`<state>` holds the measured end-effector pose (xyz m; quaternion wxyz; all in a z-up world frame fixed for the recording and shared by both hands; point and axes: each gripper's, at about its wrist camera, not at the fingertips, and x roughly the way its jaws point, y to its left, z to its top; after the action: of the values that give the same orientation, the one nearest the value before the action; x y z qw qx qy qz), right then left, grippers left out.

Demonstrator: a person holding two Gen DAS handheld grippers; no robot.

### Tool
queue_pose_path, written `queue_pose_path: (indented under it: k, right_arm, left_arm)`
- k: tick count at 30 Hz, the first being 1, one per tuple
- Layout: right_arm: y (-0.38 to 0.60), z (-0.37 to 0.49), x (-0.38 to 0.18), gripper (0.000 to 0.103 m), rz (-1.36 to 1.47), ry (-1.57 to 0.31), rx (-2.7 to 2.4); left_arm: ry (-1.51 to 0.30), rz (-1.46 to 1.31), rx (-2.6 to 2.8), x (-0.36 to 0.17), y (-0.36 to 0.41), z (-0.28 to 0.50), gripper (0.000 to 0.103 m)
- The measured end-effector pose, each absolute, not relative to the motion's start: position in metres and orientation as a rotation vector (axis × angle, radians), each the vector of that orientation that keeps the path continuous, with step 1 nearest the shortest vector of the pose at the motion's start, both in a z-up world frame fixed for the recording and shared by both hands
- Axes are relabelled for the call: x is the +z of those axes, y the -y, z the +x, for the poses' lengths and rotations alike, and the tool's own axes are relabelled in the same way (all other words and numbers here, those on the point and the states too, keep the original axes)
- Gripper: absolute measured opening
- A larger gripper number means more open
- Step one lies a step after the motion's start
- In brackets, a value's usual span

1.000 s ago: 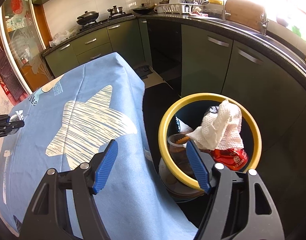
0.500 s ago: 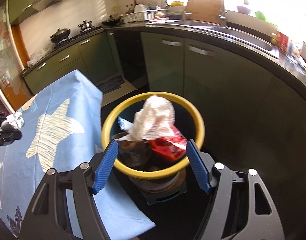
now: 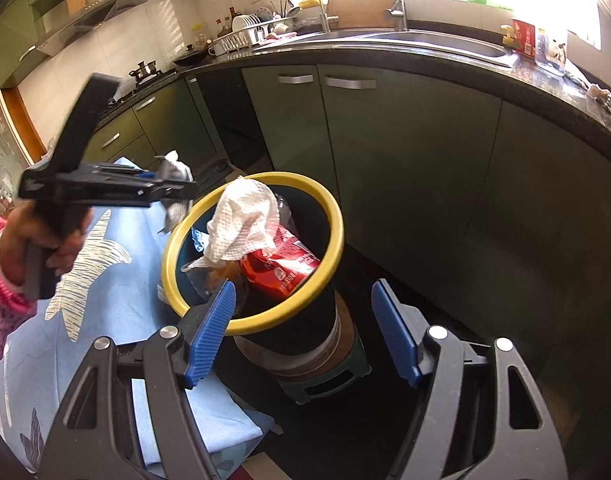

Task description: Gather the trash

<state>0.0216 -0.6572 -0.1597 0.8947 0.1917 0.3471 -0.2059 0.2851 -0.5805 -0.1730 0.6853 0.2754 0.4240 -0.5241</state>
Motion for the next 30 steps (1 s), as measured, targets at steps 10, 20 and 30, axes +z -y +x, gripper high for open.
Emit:
queue_pose_path:
  k: [10, 20, 30]
  right_arm:
    - [0.668, 0.012, -0.171, 0.068, 0.433, -0.727, -0.441]
    - [0.647, 0.02, -0.166, 0.073, 0.374, -0.743, -0.389]
    - [0.591, 0.036, -0.152, 0.085, 0.273, -0.734, -0.256]
  left_arm:
    - [-0.925, 0.658, -1.093, -0.2, 0.617, 0.305, 0.067]
    - [-0.813, 0.542, -1.05, -0.14, 0.522, 0.27, 0.077]
    - [-0.633, 0.348, -0.829, -0.072, 0.337, 0.188, 0.098]
